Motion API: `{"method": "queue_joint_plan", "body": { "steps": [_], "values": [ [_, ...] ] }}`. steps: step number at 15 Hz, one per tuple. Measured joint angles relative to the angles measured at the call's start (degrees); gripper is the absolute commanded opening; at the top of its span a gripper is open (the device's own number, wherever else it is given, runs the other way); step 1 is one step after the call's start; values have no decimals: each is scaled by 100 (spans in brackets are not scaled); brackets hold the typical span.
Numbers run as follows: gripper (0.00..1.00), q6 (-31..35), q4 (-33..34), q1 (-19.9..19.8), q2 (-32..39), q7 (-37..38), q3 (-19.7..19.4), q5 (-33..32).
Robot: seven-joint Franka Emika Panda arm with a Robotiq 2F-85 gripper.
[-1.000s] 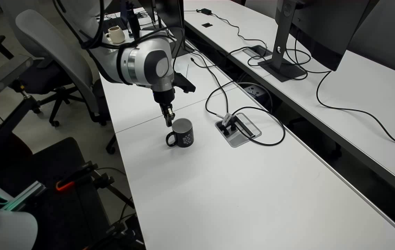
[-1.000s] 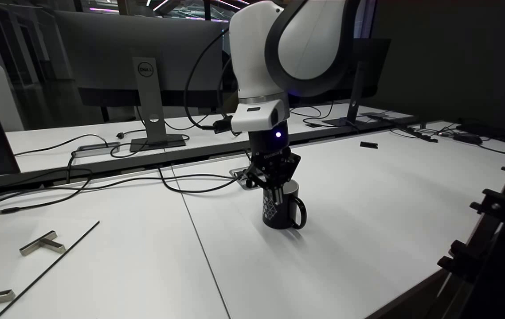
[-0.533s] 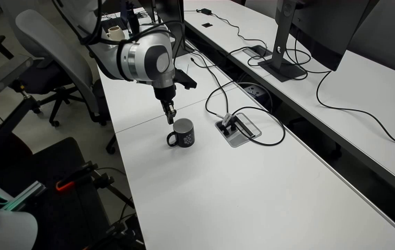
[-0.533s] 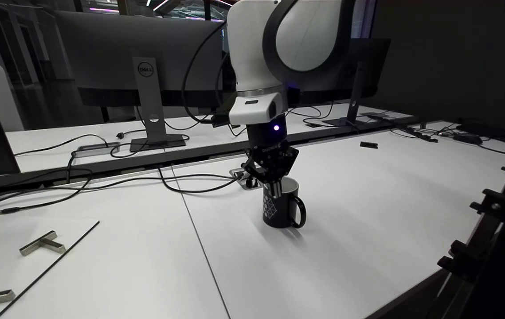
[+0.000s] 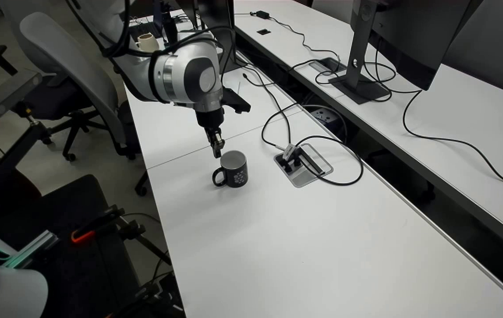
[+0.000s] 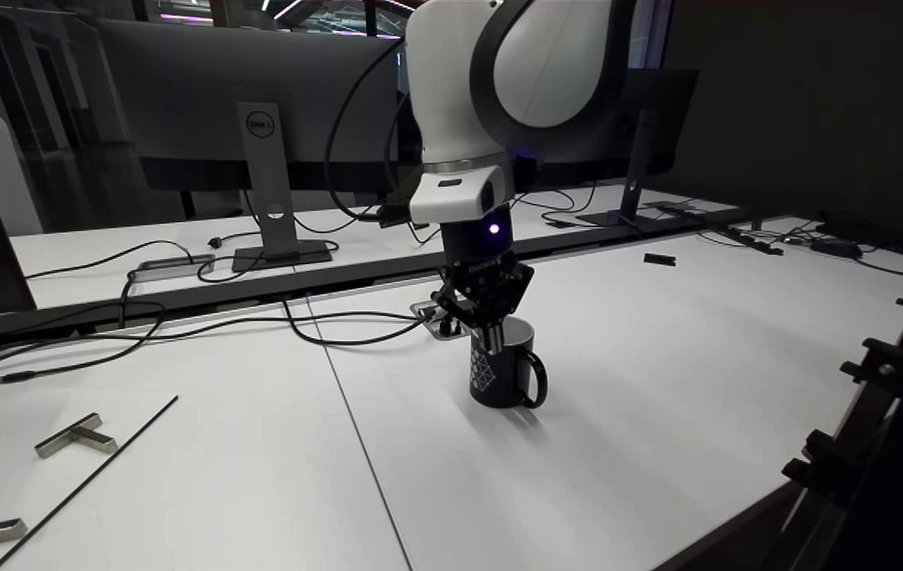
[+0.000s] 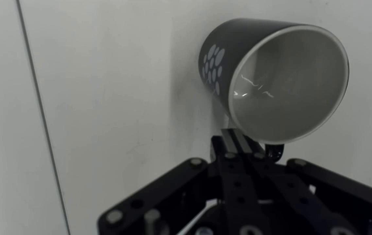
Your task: Push the cup to the right on the table
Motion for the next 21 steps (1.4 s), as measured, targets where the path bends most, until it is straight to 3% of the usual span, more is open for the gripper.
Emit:
{"method": "queue_joint_plan", "body": {
  "steps": [11, 21],
  "values": [
    [0, 184, 68, -47, 11, -410, 77, -121],
    [0, 501, 68, -353, 199, -919, 311, -61]
  ]
}}
